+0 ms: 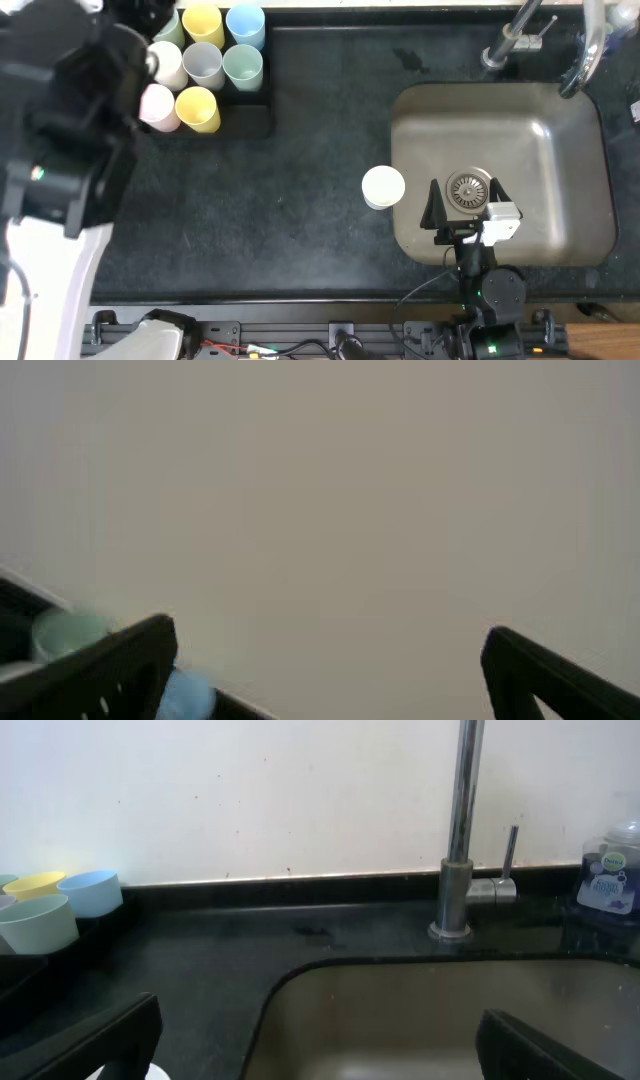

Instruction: Store Cups

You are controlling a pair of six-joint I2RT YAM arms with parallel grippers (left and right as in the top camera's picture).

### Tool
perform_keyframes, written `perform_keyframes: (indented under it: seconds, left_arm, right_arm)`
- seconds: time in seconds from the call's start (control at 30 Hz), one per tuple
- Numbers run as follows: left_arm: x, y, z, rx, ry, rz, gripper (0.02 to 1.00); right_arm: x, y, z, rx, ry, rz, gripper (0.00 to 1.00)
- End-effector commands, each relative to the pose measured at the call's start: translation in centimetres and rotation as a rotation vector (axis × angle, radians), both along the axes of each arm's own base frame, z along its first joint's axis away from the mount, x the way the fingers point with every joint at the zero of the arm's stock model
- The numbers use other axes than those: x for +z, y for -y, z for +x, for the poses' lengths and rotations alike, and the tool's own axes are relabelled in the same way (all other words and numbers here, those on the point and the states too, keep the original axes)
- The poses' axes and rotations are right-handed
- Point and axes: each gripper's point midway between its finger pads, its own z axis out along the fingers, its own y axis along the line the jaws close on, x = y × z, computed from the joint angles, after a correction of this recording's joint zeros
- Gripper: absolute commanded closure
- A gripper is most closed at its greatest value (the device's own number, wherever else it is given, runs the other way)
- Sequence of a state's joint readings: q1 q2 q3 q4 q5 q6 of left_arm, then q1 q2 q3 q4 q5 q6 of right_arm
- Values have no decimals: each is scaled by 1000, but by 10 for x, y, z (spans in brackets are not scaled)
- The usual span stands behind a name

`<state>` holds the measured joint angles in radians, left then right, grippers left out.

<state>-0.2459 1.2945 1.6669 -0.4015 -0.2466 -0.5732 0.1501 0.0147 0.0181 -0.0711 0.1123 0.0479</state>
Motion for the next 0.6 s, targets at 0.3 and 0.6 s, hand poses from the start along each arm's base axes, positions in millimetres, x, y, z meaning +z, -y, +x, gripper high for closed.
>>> perform_keyframes:
  seconds: [0.3,0.6]
  left_arm:
    - [-63,-13,-44,-104,166,694,20]
    - [-173,-51,-116,15,196,665,18]
  right_arm:
    - [-3,4,0,-18,3,-7,5]
    - [-3,4,0,-18,3,-7,7]
